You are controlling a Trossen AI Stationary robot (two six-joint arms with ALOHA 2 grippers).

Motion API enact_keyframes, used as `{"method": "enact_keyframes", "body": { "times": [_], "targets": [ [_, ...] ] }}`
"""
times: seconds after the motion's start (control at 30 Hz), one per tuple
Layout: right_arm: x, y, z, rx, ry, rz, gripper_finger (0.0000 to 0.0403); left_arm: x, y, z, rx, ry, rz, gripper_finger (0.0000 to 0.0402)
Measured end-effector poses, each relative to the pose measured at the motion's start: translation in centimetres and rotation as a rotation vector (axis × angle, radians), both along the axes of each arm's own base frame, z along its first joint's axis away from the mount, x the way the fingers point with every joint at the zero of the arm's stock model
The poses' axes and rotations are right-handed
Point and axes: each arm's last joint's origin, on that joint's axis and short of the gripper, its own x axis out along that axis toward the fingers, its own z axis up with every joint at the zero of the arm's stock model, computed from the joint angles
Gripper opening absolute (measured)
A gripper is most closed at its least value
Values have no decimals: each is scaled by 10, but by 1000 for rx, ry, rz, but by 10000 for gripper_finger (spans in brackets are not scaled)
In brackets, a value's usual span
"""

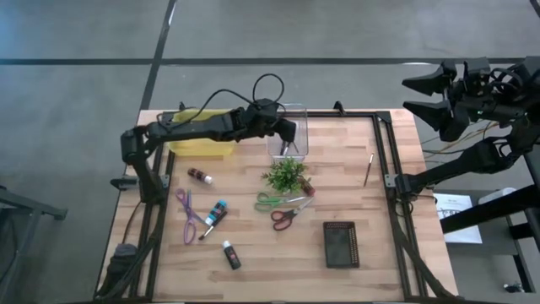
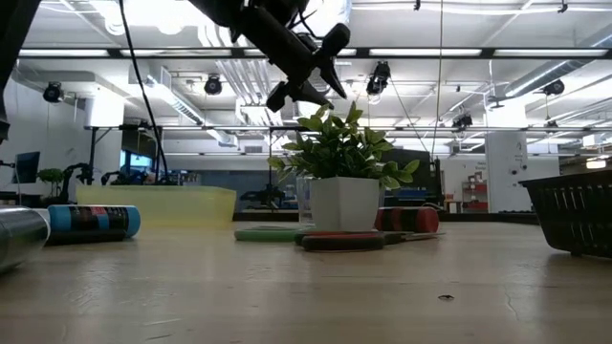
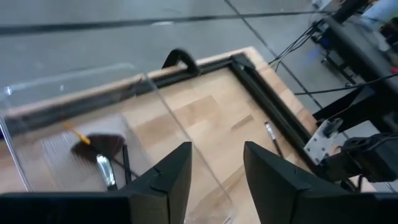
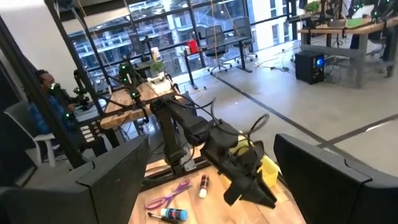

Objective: Pick & Place Paint Supplies
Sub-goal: Put the right eyeshadow brush into the transparent bin

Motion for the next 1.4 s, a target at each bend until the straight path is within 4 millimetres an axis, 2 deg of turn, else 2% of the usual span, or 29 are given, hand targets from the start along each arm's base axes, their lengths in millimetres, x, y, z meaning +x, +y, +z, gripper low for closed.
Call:
{"method": "enact_keyframes", "body": {
  "times": [0.13, 0.27, 0.43, 0.53, 0.67, 0.77, 0.87, 1.07, 1.17, 1.4],
  "targets": [
    [0, -2, -8, 68, 69, -78, 345, -12, -4, 24, 77, -33, -25, 155],
    [6, -2, -23, 142, 210, -116, 345, -33, -10, 59, 204, -66, -36, 155],
    [35, -1, -45, 205, 411, -164, 345, -72, -20, 104, 342, -108, -10, 155],
    [56, -3, -62, 200, 546, -294, 345, -95, -27, 126, 392, -136, 11, 155],
    [79, -10, -83, 236, 586, -470, 345, -123, -35, 146, 411, -172, 41, 155],
    [87, -24, -104, 316, 643, -592, 345, -137, -40, 153, 399, -185, 47, 156],
    [94, -42, -133, 399, 732, -710, 345, -147, -44, 157, 393, -187, 46, 156],
    [93, -75, -193, 537, 941, -880, 345, -159, -51, 159, 381, -159, 26, 156],
    [96, -83, -225, 578, 1010, -919, 345, -162, -54, 157, 372, -134, 9, 156],
    [100, -96, -305, 760, 1035, -951, 345, -165, -60, 153, 355, -84, -22, 156]
  ]
}}
